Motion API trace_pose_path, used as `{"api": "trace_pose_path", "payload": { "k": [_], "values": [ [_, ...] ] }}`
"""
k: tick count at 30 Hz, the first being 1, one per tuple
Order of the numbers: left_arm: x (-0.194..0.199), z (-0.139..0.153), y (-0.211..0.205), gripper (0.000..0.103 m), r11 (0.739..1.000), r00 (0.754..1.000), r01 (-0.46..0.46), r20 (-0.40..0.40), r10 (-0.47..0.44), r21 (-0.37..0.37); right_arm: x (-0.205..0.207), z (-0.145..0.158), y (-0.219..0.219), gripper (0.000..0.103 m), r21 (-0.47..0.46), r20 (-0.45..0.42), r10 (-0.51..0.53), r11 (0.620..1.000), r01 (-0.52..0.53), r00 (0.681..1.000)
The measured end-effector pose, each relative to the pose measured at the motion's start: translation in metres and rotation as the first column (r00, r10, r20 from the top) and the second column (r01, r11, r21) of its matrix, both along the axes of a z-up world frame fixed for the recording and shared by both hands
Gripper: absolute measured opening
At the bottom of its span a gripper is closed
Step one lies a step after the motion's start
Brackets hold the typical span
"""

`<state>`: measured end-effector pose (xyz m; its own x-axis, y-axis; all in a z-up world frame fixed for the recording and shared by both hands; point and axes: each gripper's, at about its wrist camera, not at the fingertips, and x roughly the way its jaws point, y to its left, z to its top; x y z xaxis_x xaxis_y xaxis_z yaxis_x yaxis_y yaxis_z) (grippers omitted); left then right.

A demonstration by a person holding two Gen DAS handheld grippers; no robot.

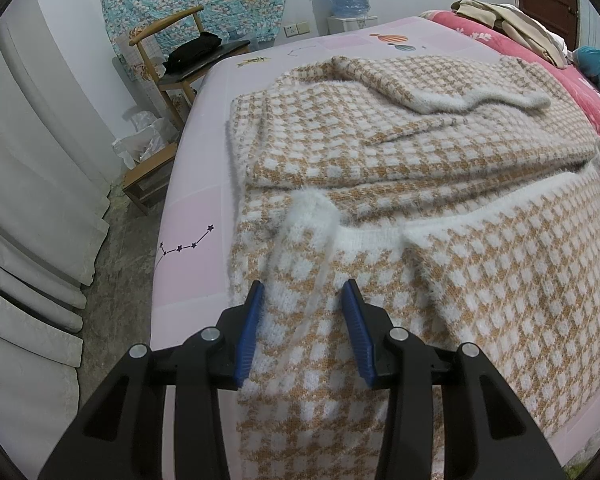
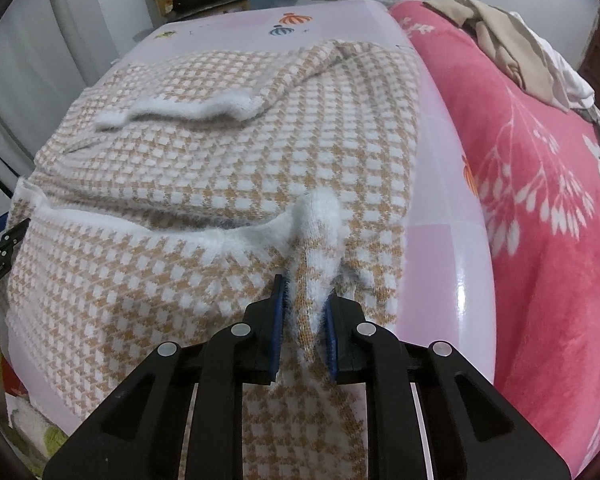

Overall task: Fold large clothes
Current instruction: 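Close both tools on the white-trimmed coat edge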

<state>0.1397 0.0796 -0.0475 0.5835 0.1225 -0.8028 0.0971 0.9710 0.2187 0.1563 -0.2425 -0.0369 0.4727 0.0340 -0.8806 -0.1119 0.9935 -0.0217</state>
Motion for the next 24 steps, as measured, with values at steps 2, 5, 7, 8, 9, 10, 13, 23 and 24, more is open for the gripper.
{"api": "trace_pose_path", "payload": {
  "k": [2, 5, 7, 8, 9, 10, 13, 23, 24],
  "values": [
    [0.0001, 0.0, -0.0001, 0.04, 1.0, 1.0, 0.0, 0.0, 0.0, 0.0, -0.0003, 0.001, -0.0007, 0.016, -0.002, 0.001, 0.0, 1.0, 0.0, 1.0],
    [0.0003, 0.0003, -0.0003, 0.04, 1.0, 1.0, 0.0, 0.0, 0.0, 0.001, -0.0007, 0.001, -0.0006, 0.016, -0.004, 0.002, 0.0, 1.0, 0.0, 1.0],
    [0.0009, -0.0005, -0.0004, 0.04, 1.0, 1.0, 0.0, 0.0, 0.0, 0.002, -0.0008, 0.0005, -0.0002, 0.016, -0.005, 0.002, -0.001, 1.0, 0.001, 1.0],
    [0.001, -0.0003, -0.0003, 0.04, 1.0, 1.0, -0.001, 0.0, 0.001, 0.003, -0.0008, 0.0003, -0.0001, 0.016, -0.005, 0.003, -0.002, 1.0, 0.002, 1.0],
    [0.0012, -0.0001, -0.0002, 0.04, 1.0, 1.0, -0.001, 0.0, 0.001, 0.003, -0.0011, 0.0003, -0.0003, 0.016, -0.005, 0.003, -0.003, 1.0, 0.003, 1.0],
    [0.0008, -0.0003, -0.0004, 0.04, 1.0, 1.0, 0.0, -0.001, 0.0, 0.002, -0.0009, 0.0004, -0.0005, 0.016, -0.006, 0.003, -0.001, 1.0, 0.001, 1.0],
    [0.0009, 0.0, -0.0003, 0.04, 1.0, 1.0, 0.0, -0.001, 0.0, 0.003, -0.0008, 0.0004, -0.0012, 0.016, -0.006, 0.003, 0.001, 1.0, -0.001, 1.0],
    [-0.0021, 0.0019, 0.0046, 0.036, 0.999, 0.999, -0.023, 0.022, 0.024, -0.024, -0.004, 0.0024, -0.0017, 0.012, -0.007, 0.021, -0.005, 1.0, 0.005, 1.0],
    [-0.0031, 0.0029, 0.0074, 0.034, 0.999, 0.999, -0.033, 0.032, 0.034, -0.028, -0.0056, 0.0035, -0.0015, 0.01, -0.008, 0.029, -0.005, 1.0, 0.005, 1.0]
  ]
}}
